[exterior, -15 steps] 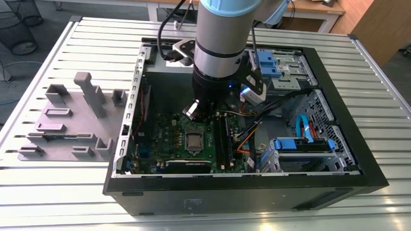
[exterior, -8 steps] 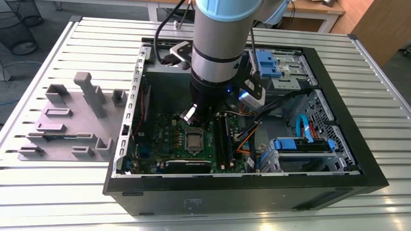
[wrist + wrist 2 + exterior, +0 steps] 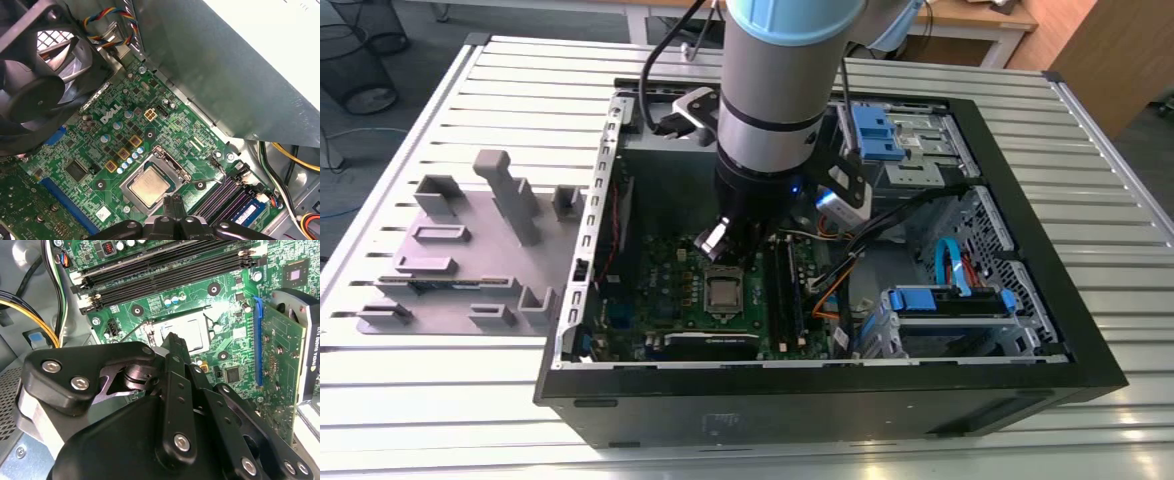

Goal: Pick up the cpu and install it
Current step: 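Install the first cpu locking lever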

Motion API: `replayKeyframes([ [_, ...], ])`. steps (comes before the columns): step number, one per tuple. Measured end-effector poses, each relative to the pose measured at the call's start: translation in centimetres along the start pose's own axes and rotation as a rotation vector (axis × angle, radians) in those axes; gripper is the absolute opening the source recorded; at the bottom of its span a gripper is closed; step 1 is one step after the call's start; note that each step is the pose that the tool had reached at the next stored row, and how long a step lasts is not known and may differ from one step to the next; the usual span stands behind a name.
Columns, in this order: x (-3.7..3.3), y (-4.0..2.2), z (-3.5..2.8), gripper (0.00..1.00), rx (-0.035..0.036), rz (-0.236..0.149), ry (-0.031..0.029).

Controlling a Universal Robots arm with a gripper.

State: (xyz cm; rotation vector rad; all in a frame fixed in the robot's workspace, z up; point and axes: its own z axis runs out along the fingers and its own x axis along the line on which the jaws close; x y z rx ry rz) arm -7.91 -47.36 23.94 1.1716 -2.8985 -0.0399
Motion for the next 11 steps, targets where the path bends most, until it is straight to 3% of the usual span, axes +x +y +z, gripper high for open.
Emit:
replayKeyframes([
  [11,0.0,0.02,-0.72,0.1,0.0,0.0,-0.0001],
])
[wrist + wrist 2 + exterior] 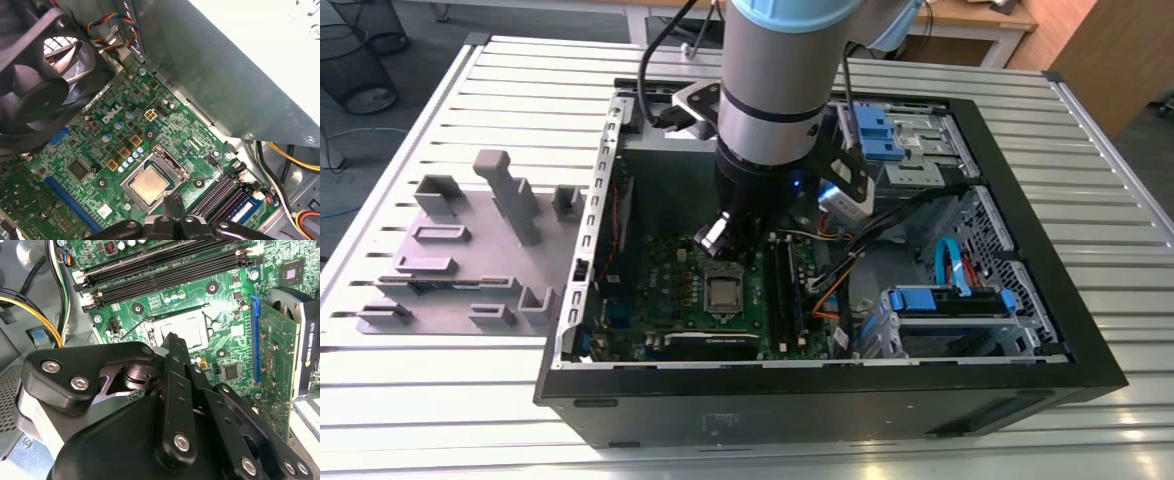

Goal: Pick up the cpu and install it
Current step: 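Install the first cpu locking lever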

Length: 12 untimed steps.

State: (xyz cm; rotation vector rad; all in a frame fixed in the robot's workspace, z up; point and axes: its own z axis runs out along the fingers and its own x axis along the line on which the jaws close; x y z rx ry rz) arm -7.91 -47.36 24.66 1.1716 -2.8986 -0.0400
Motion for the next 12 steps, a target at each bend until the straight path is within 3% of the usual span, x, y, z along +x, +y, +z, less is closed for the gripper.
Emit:
replayKeyframes([
  [12,0.0,0.04,-1.43,0.1,0.0005,0.0,-0.0007],
])
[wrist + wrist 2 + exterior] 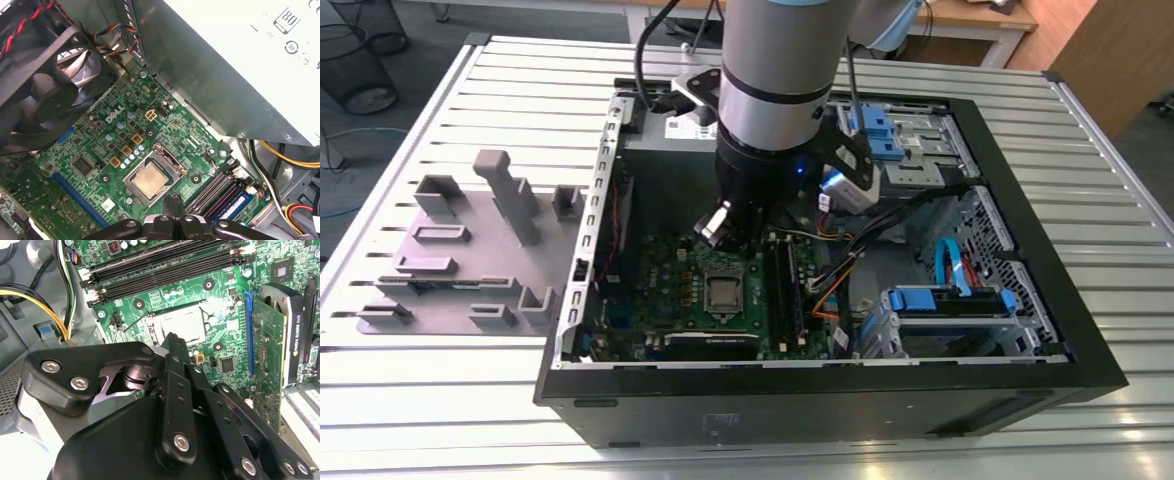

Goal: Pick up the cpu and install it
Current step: 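Install the first cpu locking lever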

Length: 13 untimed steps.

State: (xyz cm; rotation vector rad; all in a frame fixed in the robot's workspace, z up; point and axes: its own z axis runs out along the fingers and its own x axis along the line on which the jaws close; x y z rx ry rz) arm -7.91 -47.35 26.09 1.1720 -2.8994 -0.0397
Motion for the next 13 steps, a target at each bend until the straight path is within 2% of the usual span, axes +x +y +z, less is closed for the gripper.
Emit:
replayKeyframes([
  [7,-0.05,0.05,-0.02,0.1,0.0002,0.0,0.0004],
  [13,-0.46,0.48,0.03,0.1,0.0001,0.0,0.0001],
])
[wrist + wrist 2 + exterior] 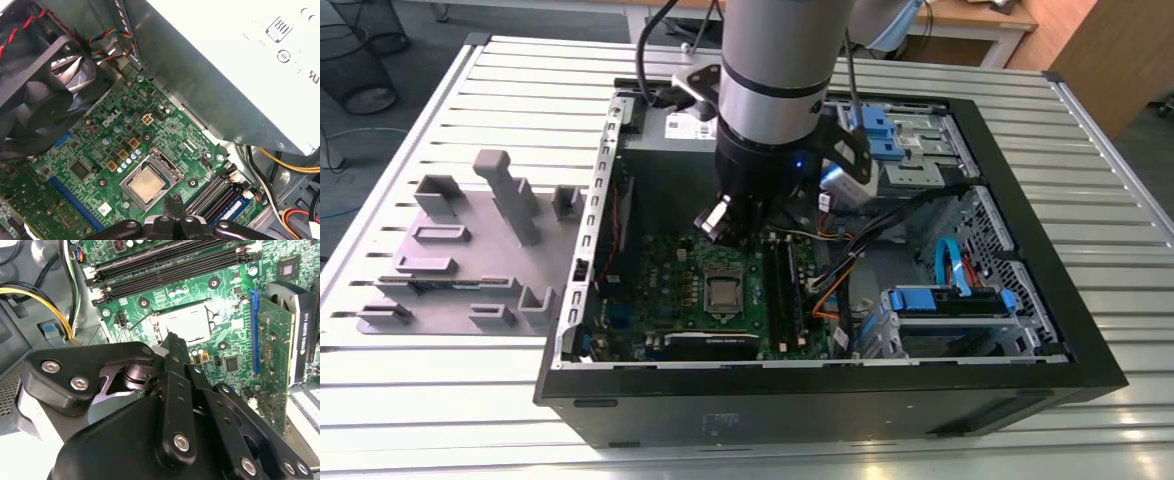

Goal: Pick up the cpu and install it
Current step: 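Install the first cpu locking lever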

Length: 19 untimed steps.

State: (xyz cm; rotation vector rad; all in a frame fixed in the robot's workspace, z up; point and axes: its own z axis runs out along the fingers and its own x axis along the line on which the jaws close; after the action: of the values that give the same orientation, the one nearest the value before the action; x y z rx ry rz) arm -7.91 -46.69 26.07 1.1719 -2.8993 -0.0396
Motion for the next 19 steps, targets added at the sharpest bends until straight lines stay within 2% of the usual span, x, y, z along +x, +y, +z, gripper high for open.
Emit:
replayKeyframes([
  [7,-0.18,0.21,-0.17,0.1,0.0,0.0,-0.0001],
  [15,-1.24,1.29,-0.16,0.1,-0.0002,0.0,-0.0003],
  [17,-1.46,1.52,-0.15,0.1,-0.0017,0.0,-0.0017],
  [19,-1.61,1.67,-0.14,0.1,-0.0066,0.0,-0.0064],
])
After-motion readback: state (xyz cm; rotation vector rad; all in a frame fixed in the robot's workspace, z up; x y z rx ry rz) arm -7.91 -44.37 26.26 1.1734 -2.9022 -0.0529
